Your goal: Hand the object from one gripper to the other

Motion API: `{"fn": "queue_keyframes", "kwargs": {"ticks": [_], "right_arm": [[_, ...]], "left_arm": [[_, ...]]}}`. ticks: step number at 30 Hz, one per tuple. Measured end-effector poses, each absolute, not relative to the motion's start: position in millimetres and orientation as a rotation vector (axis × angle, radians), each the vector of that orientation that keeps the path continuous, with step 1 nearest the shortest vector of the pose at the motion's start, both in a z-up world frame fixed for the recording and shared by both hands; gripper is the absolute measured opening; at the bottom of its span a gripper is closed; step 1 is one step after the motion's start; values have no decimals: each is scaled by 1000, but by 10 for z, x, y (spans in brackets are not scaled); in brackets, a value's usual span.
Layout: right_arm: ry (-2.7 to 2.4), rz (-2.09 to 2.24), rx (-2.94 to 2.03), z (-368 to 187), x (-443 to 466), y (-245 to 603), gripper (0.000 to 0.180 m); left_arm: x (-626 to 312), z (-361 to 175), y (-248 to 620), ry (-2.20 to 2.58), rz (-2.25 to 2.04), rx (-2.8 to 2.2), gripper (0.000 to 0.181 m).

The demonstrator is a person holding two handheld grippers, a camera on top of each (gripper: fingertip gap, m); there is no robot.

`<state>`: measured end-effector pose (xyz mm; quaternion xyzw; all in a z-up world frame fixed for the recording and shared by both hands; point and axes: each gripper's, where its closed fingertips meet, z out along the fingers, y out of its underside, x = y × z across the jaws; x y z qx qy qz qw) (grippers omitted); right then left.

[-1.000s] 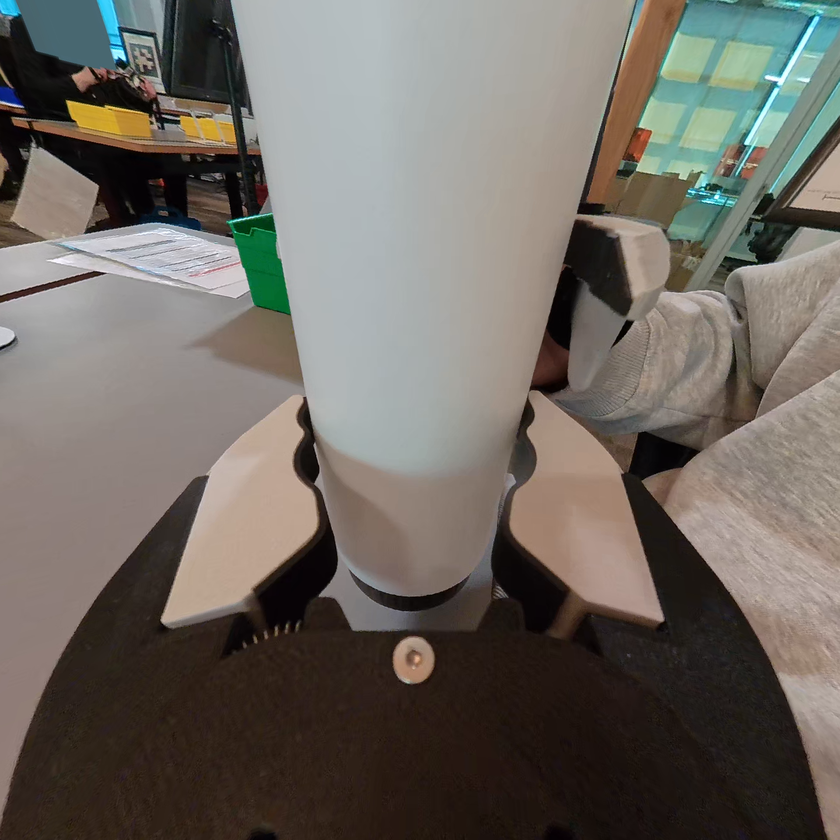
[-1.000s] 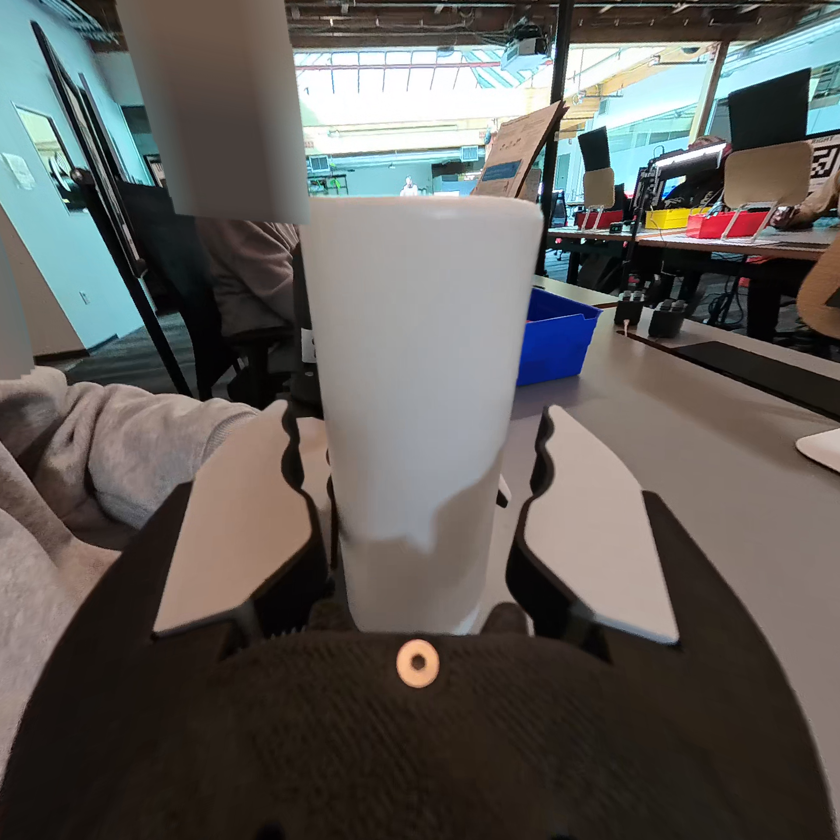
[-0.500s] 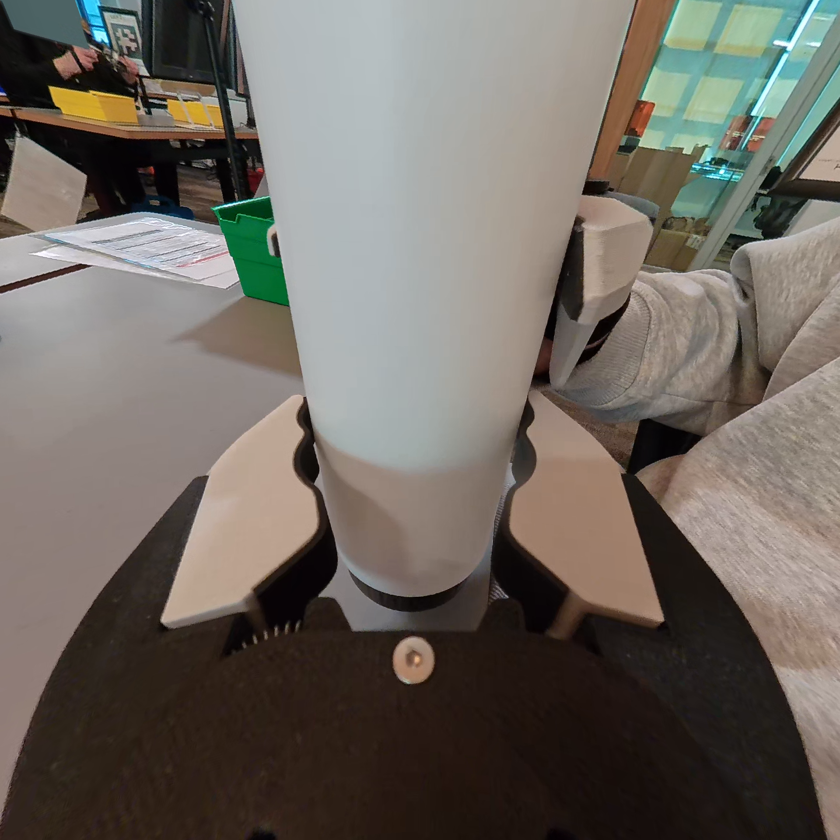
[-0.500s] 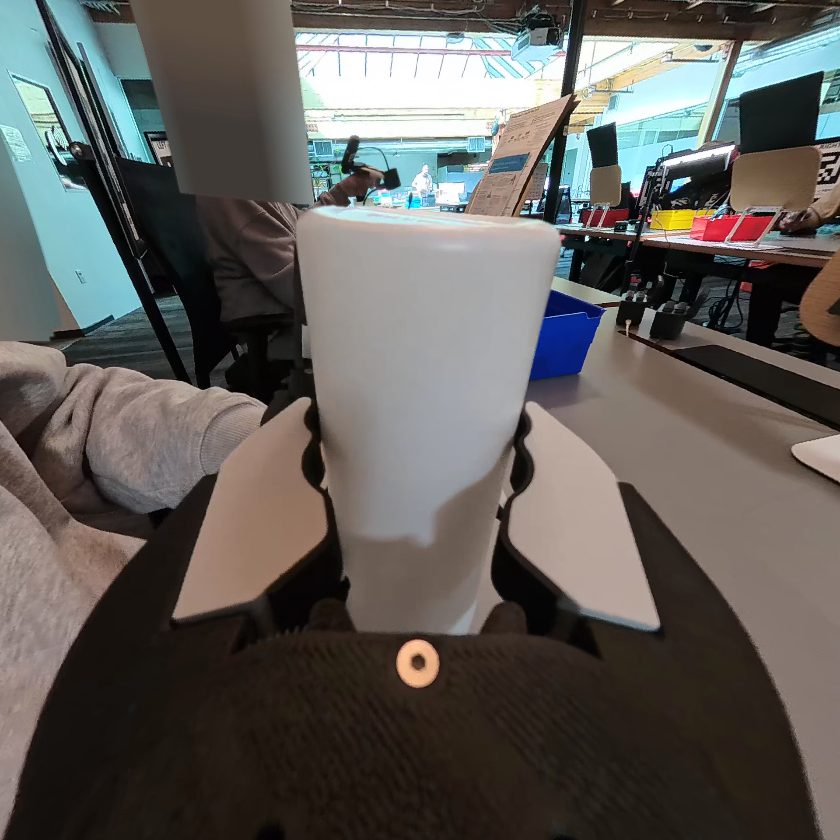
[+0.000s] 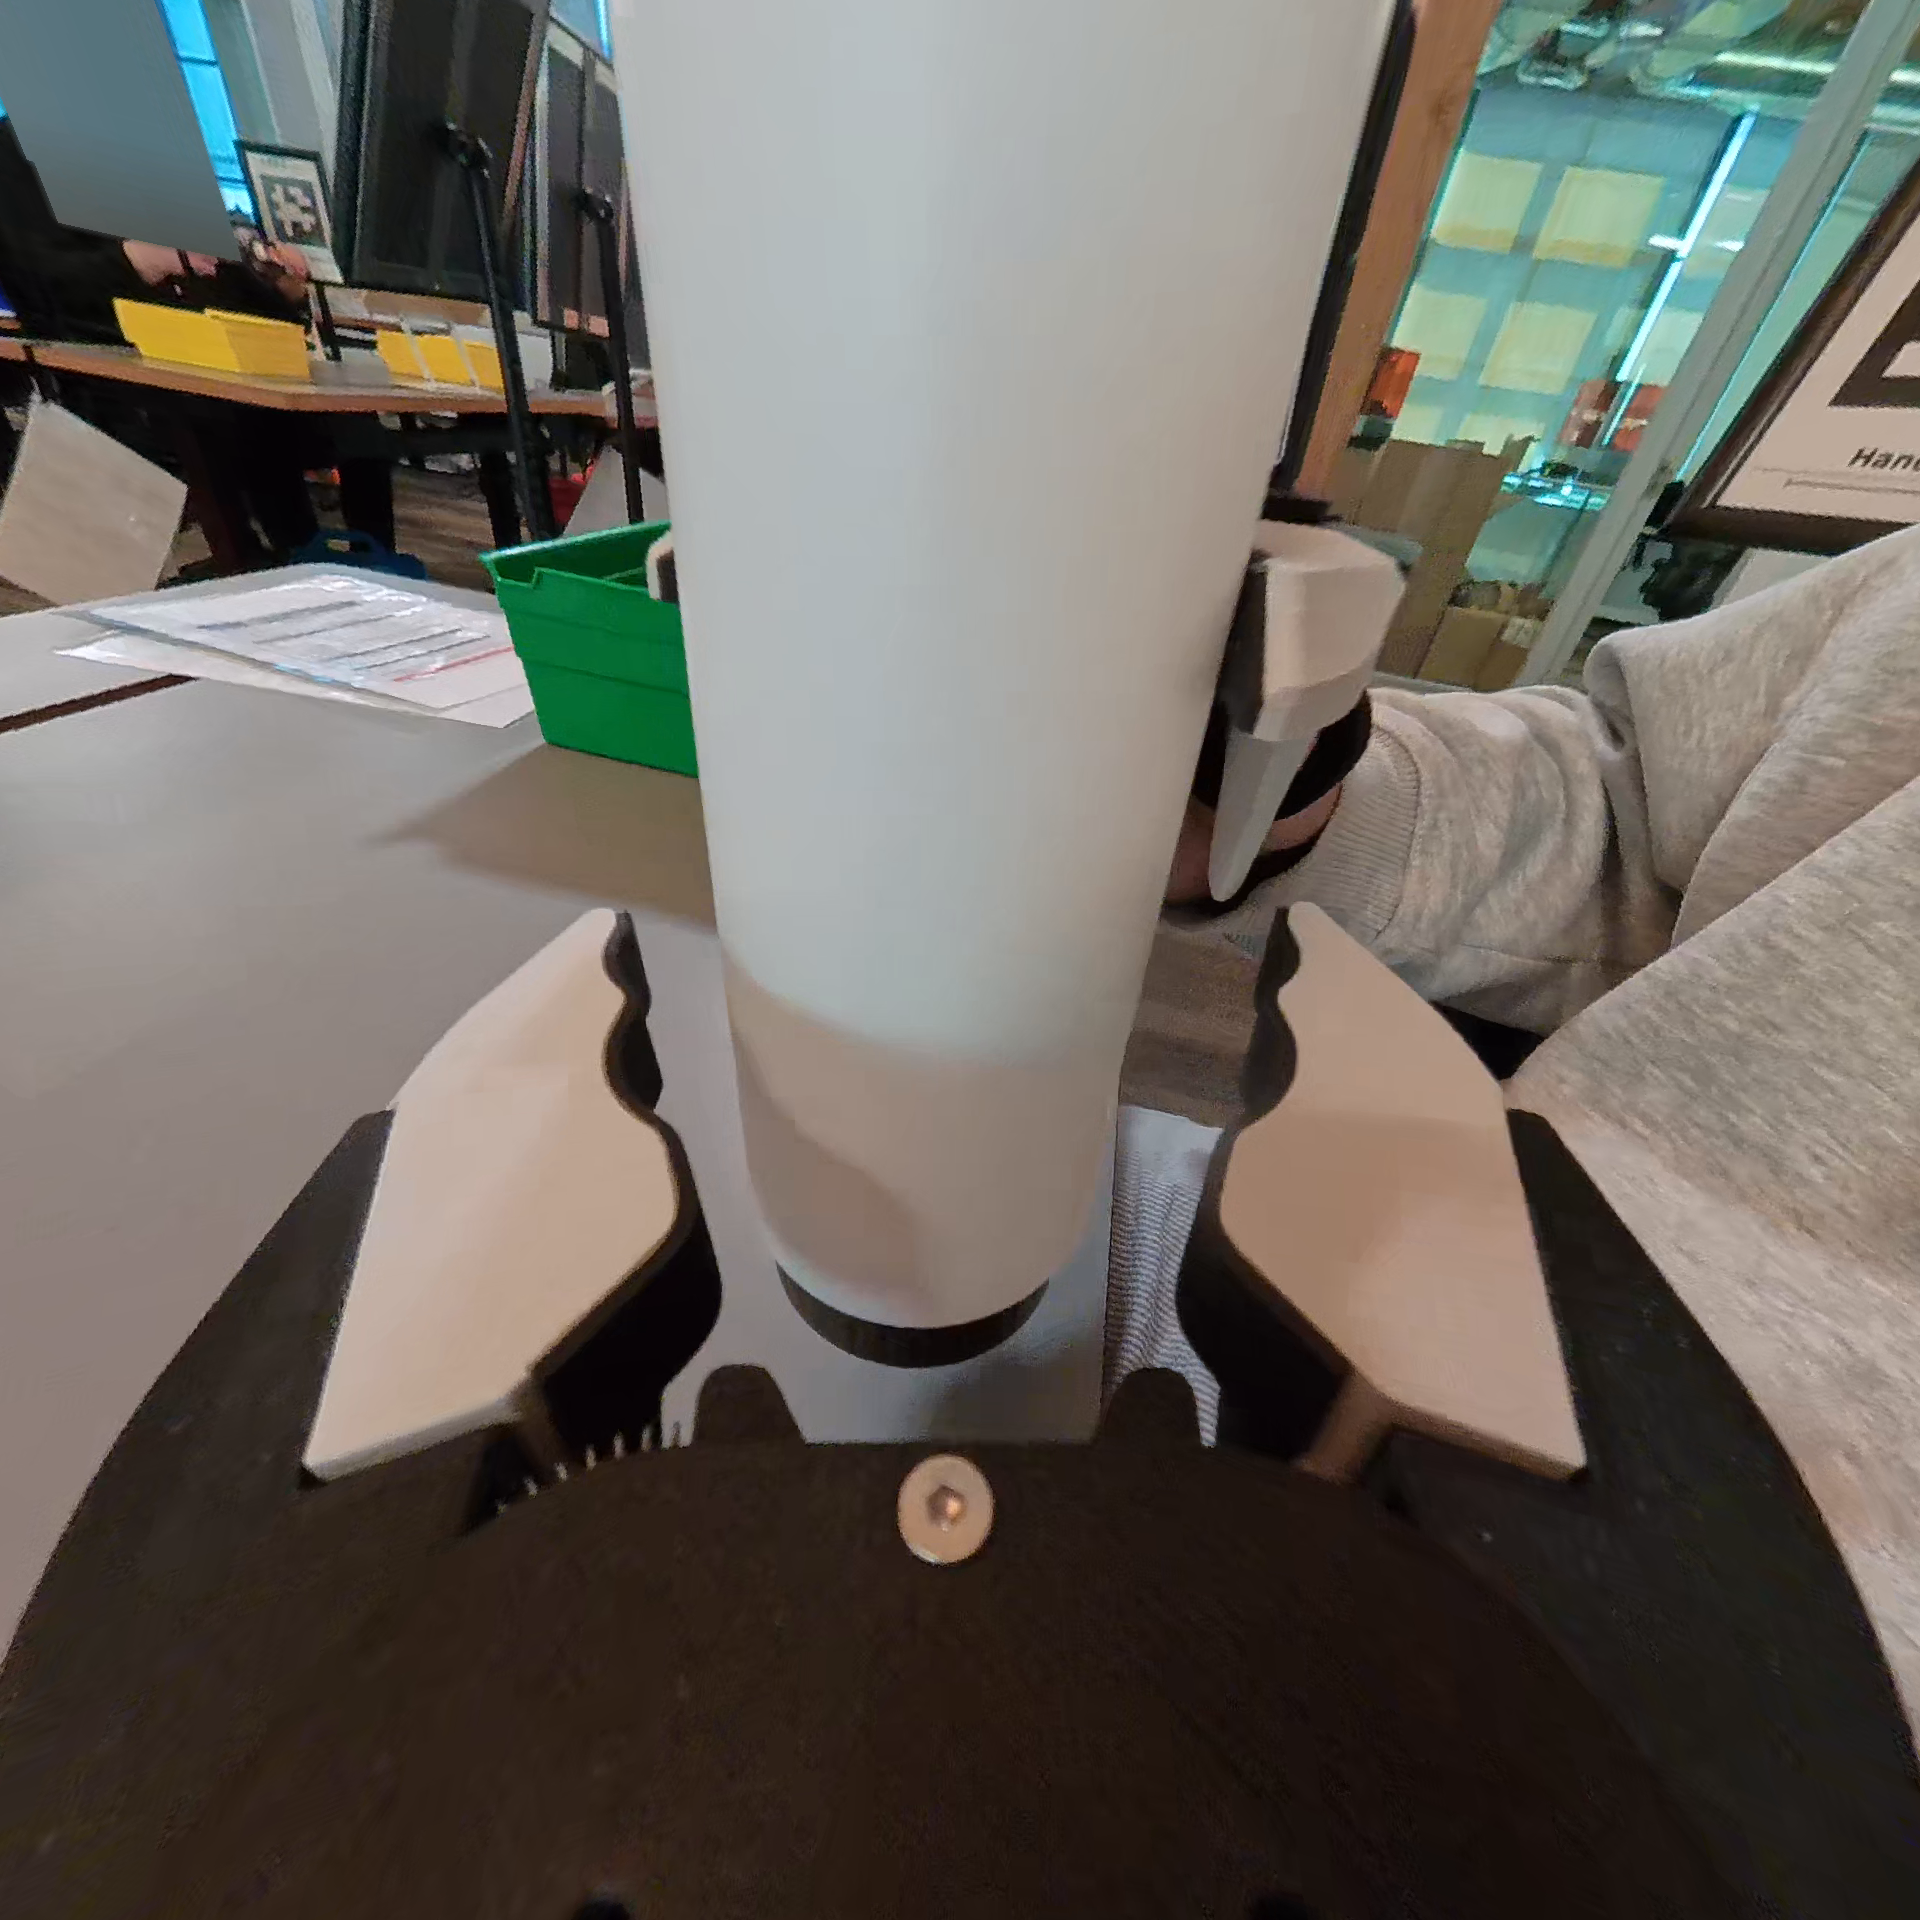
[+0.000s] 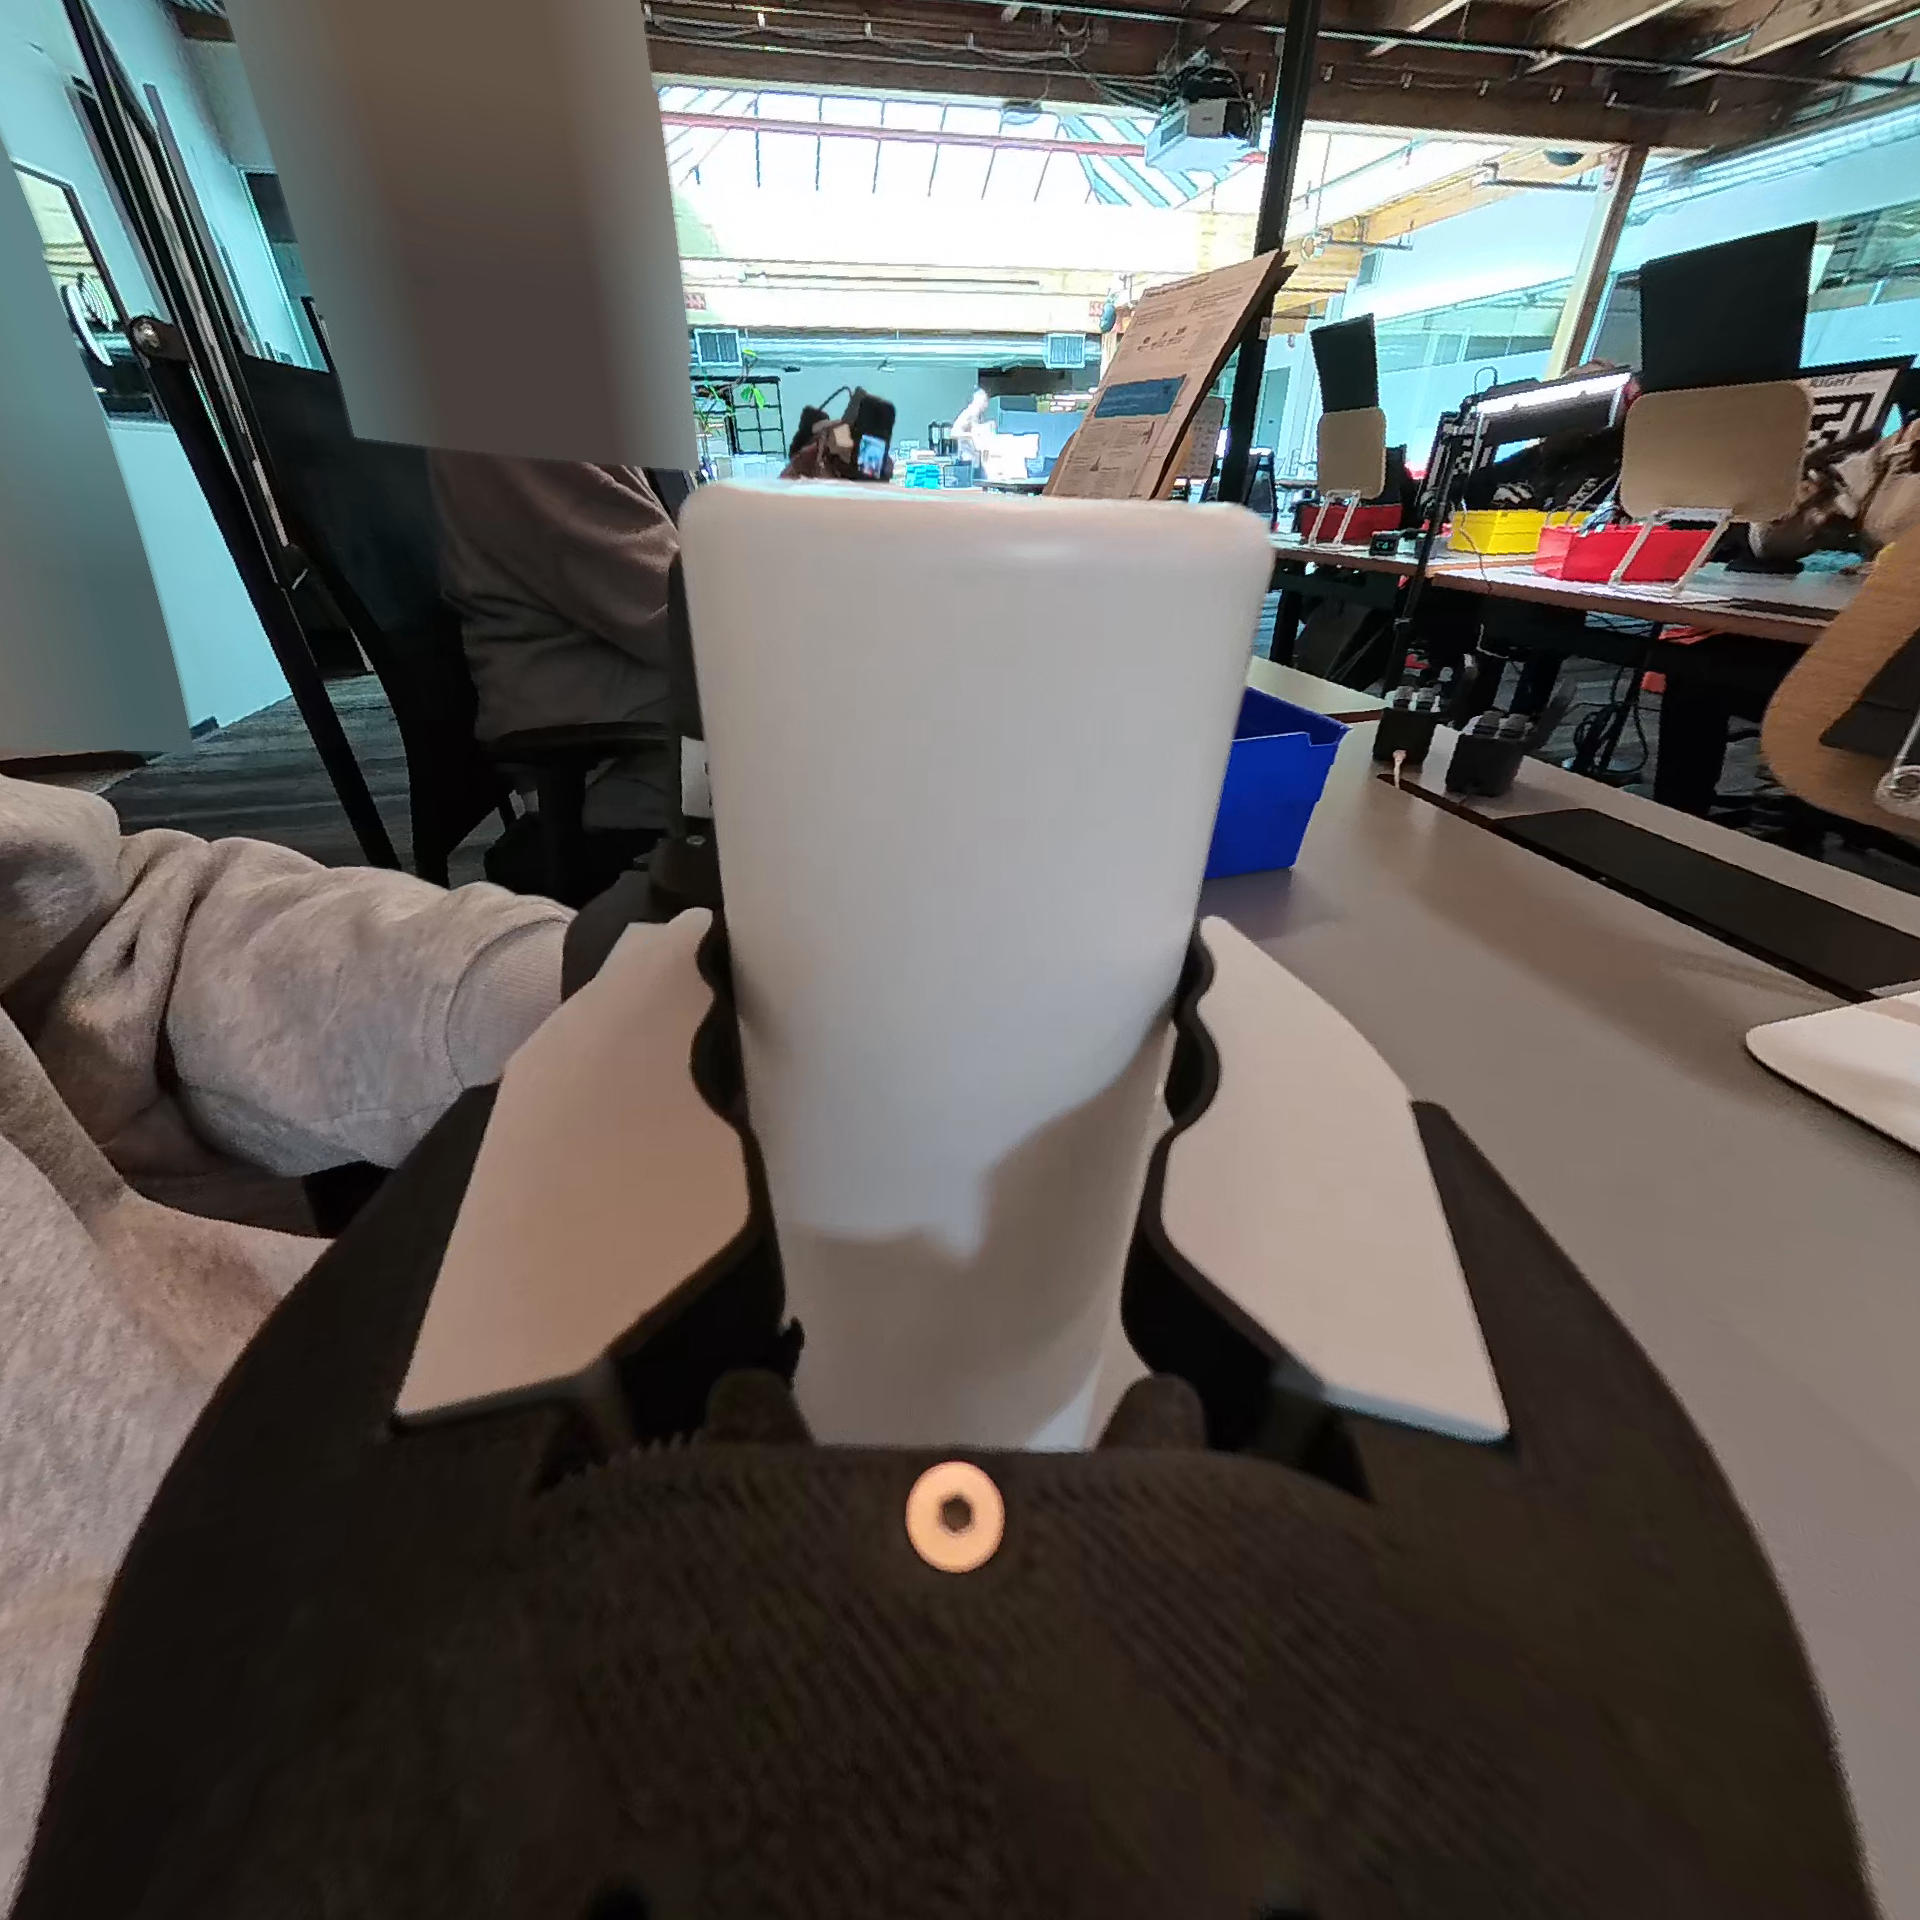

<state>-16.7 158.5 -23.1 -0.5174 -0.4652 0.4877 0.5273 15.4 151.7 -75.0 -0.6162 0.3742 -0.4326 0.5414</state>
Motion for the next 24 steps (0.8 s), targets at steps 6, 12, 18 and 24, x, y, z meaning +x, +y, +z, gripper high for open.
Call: {"fn": "queue_keyframes", "kwargs": {"ticks": [6,12,18,24], "right_arm": [[-1084,1181,-1246,-219,-118,1648,83],[-1081,1176,-1251,-227,-103,1677,83],[-1090,1162,-1253,-225,-107,1671,83],[-1055,990,-1235,248,197,1816,82]], "left_arm": [[-28,-704,1596,832,-1066,-1444,115],[-217,-657,1714,716,-1128,-1440,108],[-346,-616,1797,618,-1173,-1431,102],[-368,-637,1825,590,-1185,-1437,99]]}}
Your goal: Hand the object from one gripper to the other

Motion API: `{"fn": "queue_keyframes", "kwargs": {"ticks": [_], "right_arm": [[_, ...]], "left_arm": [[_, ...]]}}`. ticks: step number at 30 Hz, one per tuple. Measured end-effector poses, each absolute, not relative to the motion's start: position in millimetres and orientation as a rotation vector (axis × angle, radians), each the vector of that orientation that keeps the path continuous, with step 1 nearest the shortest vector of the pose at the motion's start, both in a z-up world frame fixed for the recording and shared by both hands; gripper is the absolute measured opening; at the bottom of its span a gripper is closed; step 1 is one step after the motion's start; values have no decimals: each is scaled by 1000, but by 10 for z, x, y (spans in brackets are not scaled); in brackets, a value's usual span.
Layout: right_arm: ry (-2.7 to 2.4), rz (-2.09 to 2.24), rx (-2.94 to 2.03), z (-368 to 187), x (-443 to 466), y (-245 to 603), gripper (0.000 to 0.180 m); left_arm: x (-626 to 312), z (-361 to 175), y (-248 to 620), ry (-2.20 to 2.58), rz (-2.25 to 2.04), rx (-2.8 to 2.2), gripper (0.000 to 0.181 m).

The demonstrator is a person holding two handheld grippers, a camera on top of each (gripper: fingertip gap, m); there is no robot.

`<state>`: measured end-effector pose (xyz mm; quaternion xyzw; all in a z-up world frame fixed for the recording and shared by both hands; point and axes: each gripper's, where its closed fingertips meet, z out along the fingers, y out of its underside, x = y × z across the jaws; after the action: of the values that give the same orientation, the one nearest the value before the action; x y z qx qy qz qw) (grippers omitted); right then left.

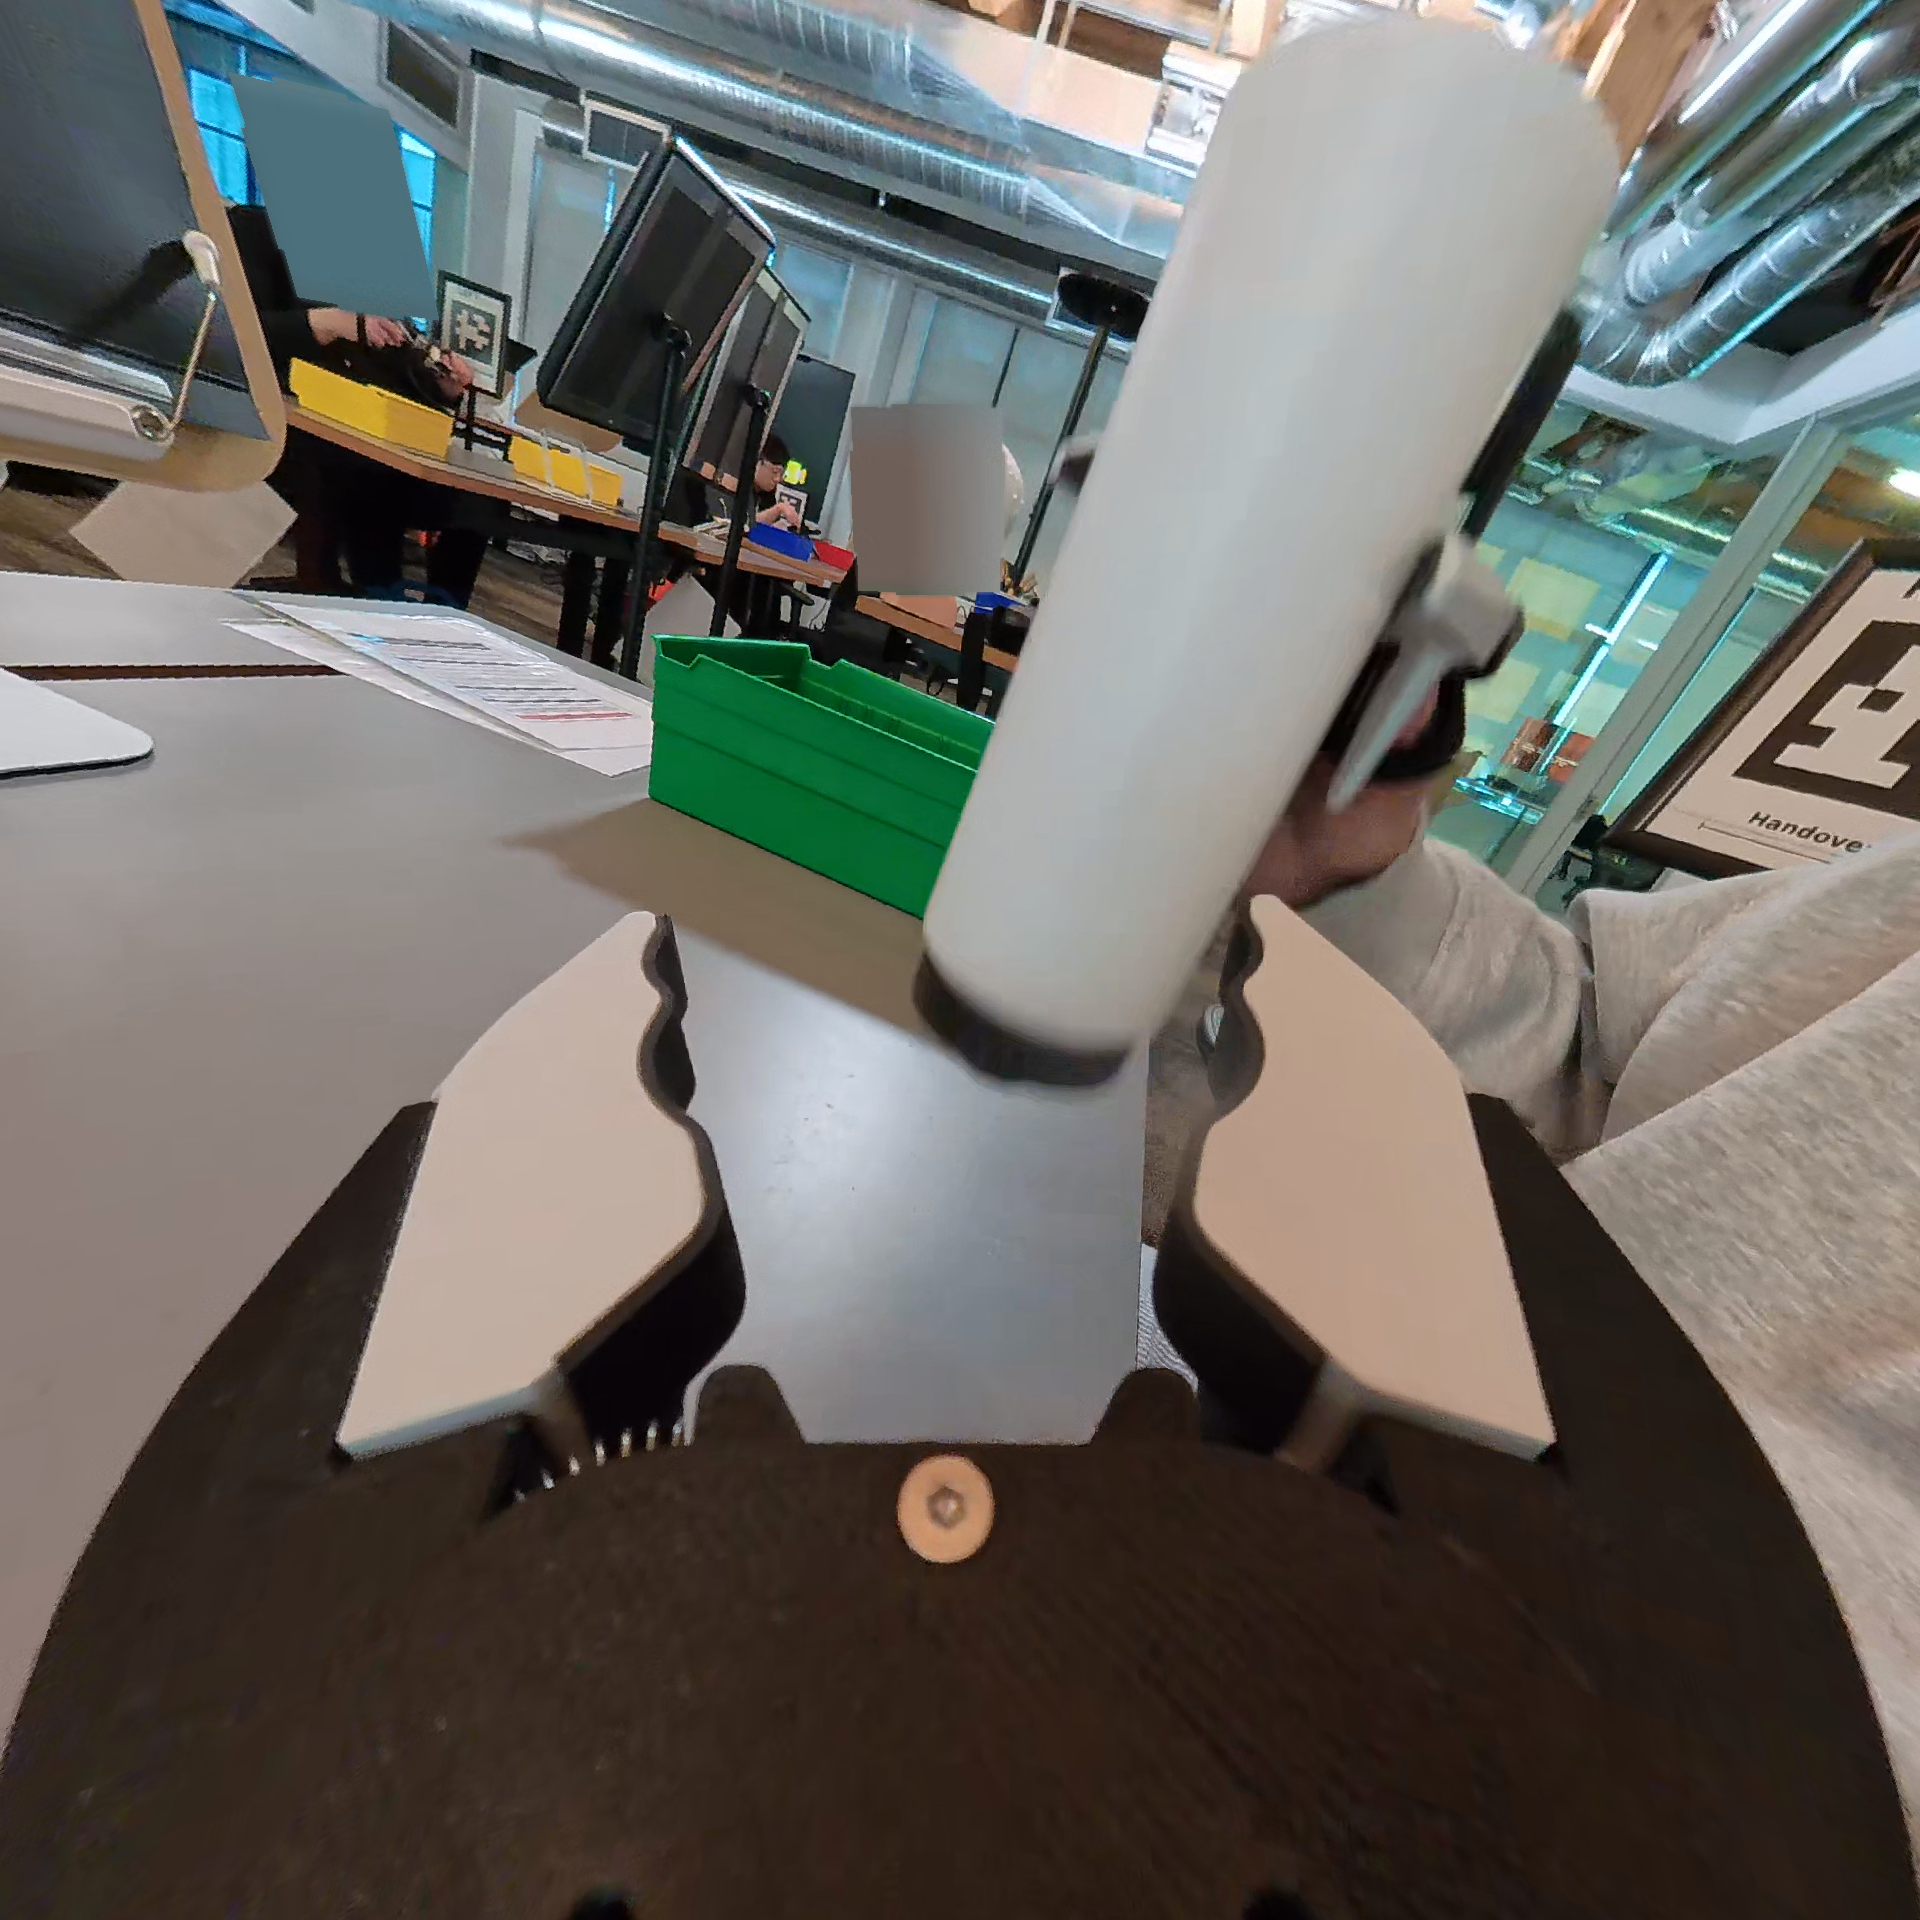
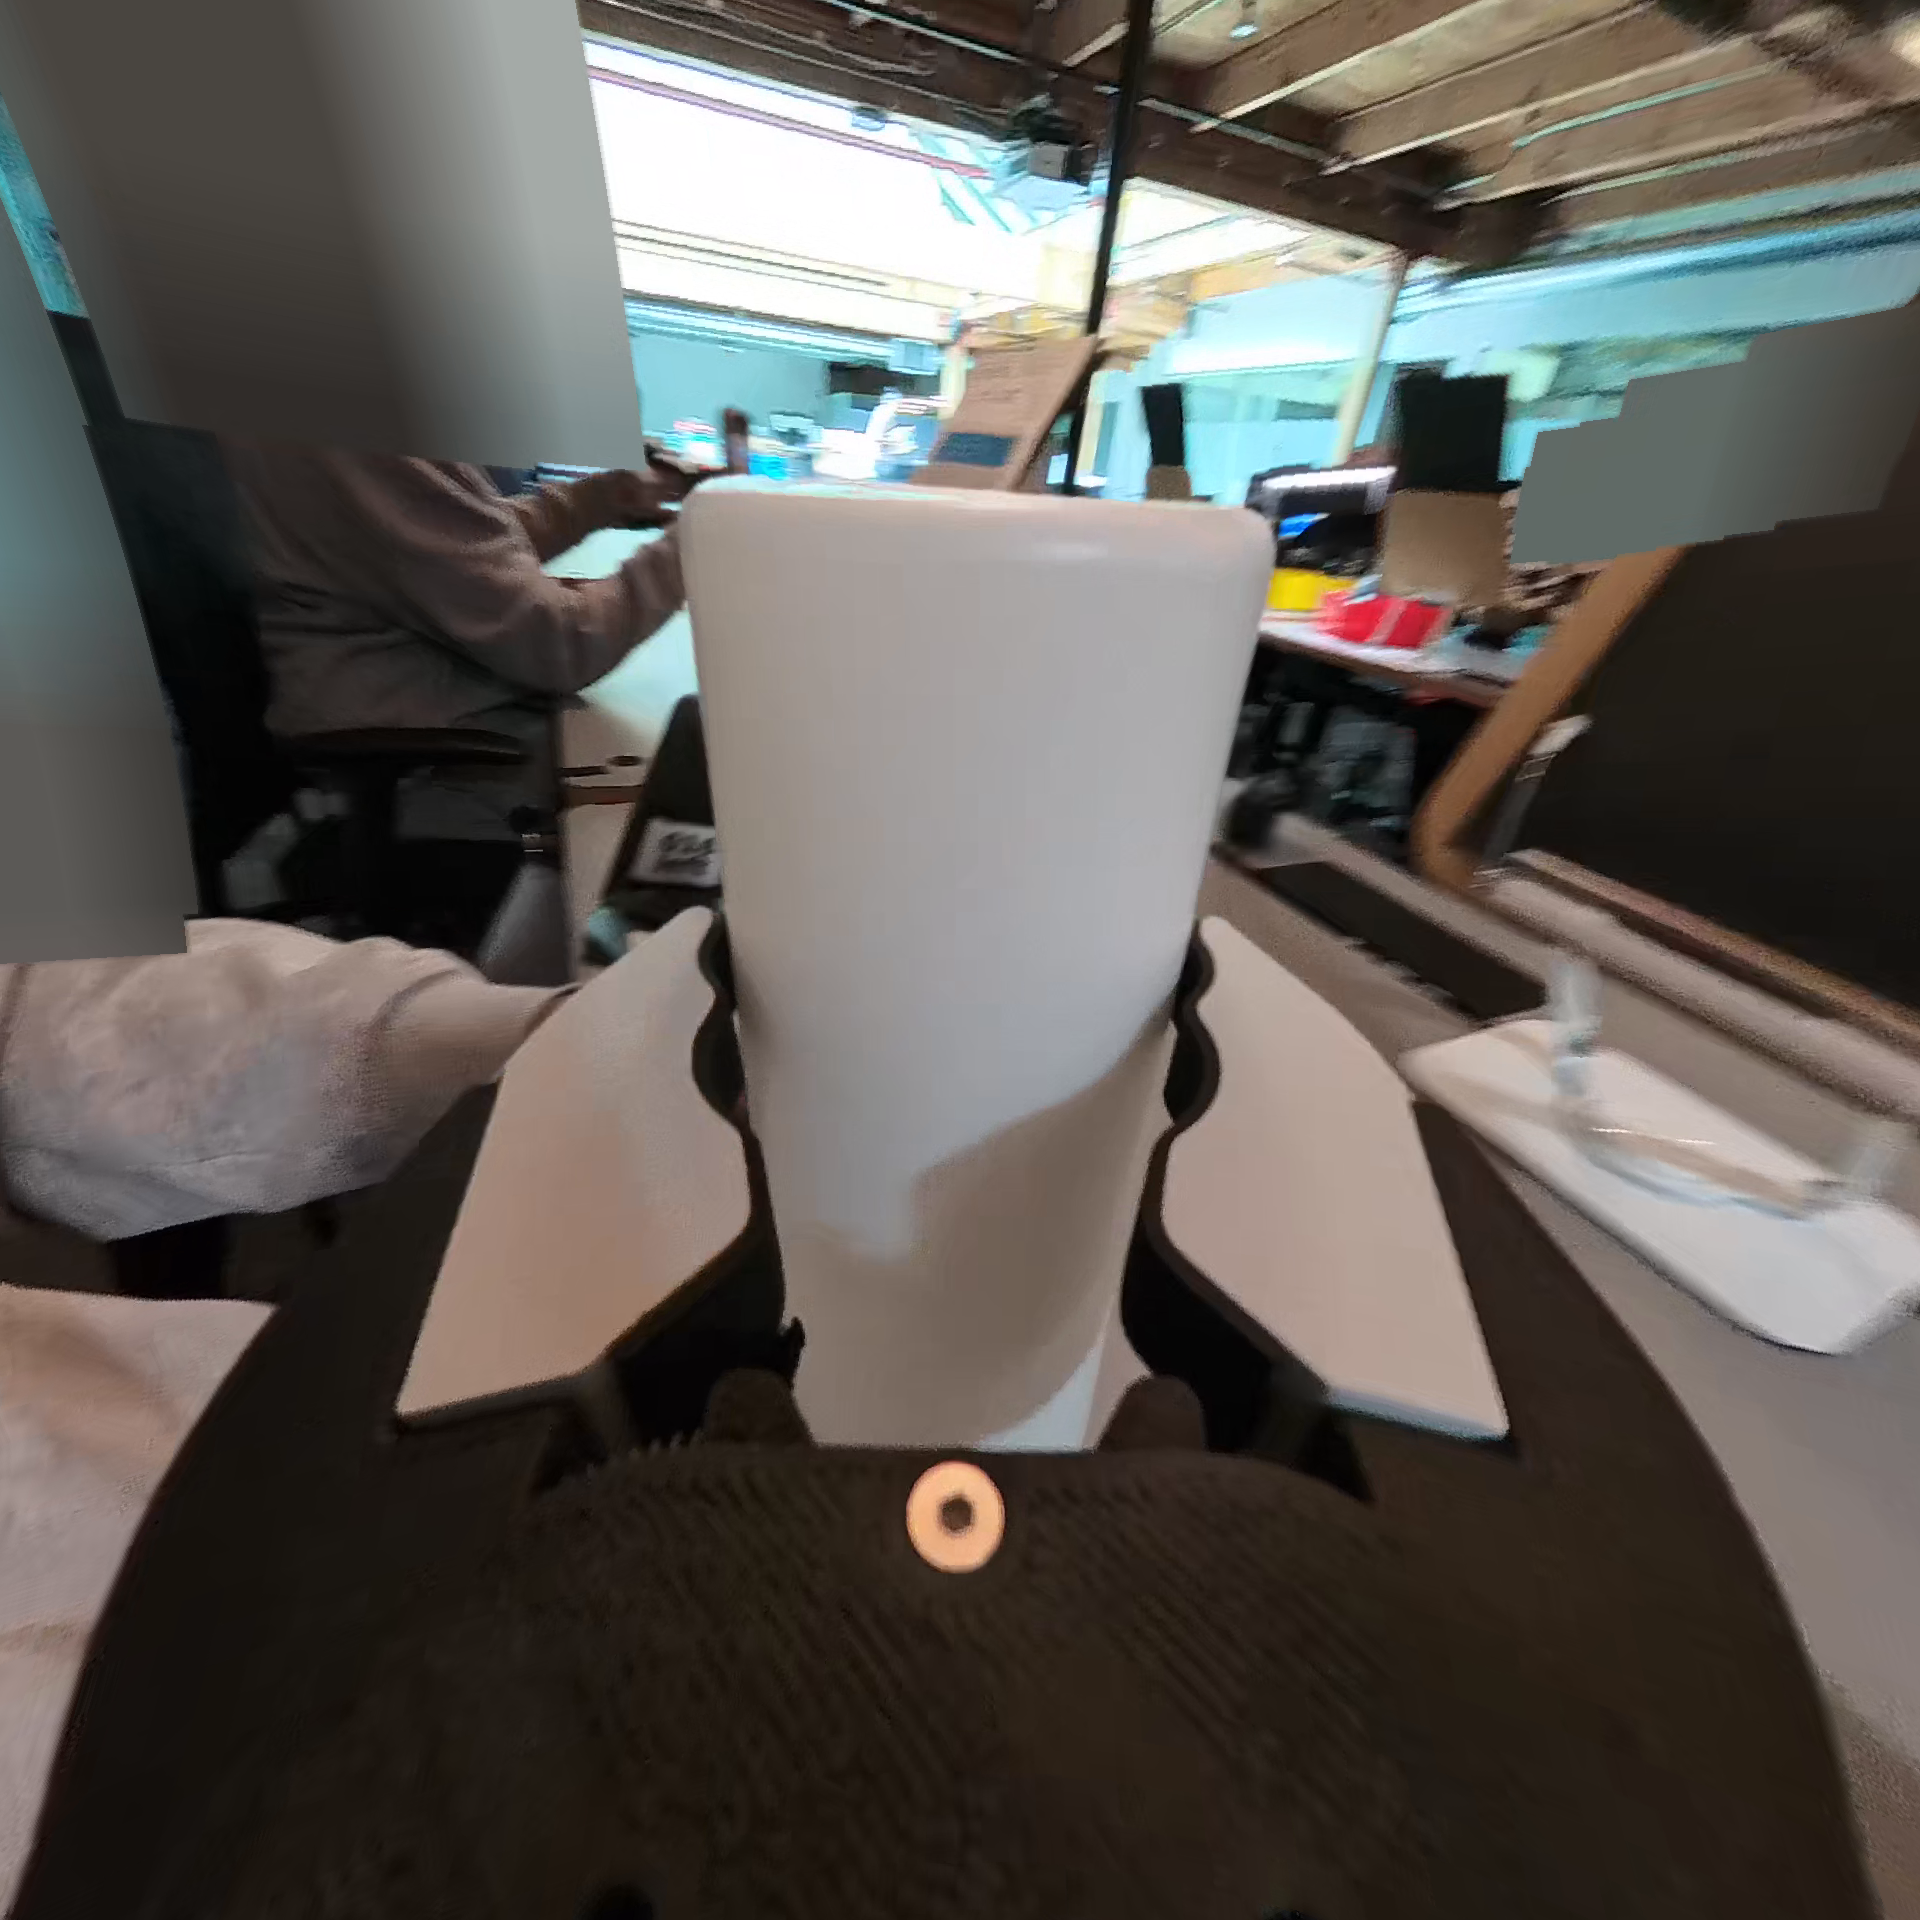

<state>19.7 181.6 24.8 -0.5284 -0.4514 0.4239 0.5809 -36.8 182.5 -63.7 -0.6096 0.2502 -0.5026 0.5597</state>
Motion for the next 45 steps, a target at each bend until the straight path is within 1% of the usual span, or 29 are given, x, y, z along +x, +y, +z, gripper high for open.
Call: {"fn": "queue_keyframes", "kwargs": {"ticks": [4,7,10,13,15,18,22,29,33,34,38,45], "right_arm": [[-912,699,-1254,798,943,2197,83],[-759,447,-1323,968,1688,2555,83],[-629,232,-1466,840,2376,2891,83],[-531,113,-1641,495,2885,3170,83],[-474,108,-1747,196,3103,3324,83],[-410,185,-1854,-226,3245,3495,83],[-324,265,-1923,-623,3332,3644,83],[-210,319,-1888,-721,3435,3783,82],[-236,285,-1964,-930,3454,3794,73],[-245,273,-1966,-954,3455,3793,75],[-256,267,-1936,-886,3455,3772,78],[-278,287,-1800,-415,3346,3651,77]], "left_arm": [[-339,-684,1827,595,-1193,-1454,97],[-308,-689,1827,591,-1207,-1456,97],[-270,-693,1821,592,-1215,-1459,96],[-224,-708,1806,605,-1216,-1465,96],[-196,-721,1799,614,-1216,-1470,96],[-169,-730,1793,620,-1216,-1474,96],[-163,-741,1796,623,-1214,-1478,96],[-195,-746,1817,598,-1235,-1478,96],[-195,-738,1816,587,-1249,-1476,96],[-194,-736,1814,587,-1248,-1475,96],[-183,-739,1813,592,-1243,-1477,96],[-182,-749,1825,590,-1246,-1480,96]]}}
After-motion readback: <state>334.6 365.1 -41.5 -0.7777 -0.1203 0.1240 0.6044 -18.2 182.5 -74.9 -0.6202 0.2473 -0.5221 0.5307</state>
